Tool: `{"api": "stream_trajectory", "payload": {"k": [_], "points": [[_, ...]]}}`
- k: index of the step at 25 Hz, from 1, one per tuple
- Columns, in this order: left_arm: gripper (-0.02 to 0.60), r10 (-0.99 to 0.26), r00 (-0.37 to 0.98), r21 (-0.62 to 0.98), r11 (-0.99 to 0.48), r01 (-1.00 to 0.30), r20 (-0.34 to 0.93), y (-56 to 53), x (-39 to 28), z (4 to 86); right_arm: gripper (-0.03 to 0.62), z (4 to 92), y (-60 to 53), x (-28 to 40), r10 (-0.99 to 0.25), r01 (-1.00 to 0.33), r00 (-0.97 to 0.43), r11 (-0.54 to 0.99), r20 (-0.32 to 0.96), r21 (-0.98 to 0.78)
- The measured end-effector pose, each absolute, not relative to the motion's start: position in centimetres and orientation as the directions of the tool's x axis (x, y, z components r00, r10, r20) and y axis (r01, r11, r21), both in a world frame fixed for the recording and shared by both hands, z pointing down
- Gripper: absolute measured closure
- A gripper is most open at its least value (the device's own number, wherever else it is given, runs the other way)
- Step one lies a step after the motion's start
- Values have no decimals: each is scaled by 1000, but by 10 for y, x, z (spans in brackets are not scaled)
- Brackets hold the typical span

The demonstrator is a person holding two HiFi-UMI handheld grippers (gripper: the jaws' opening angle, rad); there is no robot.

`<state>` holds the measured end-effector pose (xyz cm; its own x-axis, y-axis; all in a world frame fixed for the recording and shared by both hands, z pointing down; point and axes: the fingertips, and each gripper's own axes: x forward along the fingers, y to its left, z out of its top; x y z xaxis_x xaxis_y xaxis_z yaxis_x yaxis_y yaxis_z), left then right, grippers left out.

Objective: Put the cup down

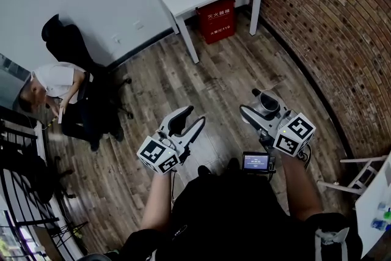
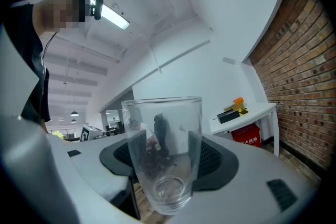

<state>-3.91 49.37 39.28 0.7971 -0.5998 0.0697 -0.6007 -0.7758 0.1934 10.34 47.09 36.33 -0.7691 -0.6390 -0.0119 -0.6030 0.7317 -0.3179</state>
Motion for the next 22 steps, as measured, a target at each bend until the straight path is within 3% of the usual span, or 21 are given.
{"api": "stream_trajectory", "payload": {"k": [12,22], "points": [[382,-663,745,221,-717,-661,75,444,-42,405,305,383,422,127,-630,-591,-776,728,0,-346],[382,-623,779,233,-749,-621,71,318,-54,427,304,400,314,116,-671,-644,-740,685,49,-339]]}}
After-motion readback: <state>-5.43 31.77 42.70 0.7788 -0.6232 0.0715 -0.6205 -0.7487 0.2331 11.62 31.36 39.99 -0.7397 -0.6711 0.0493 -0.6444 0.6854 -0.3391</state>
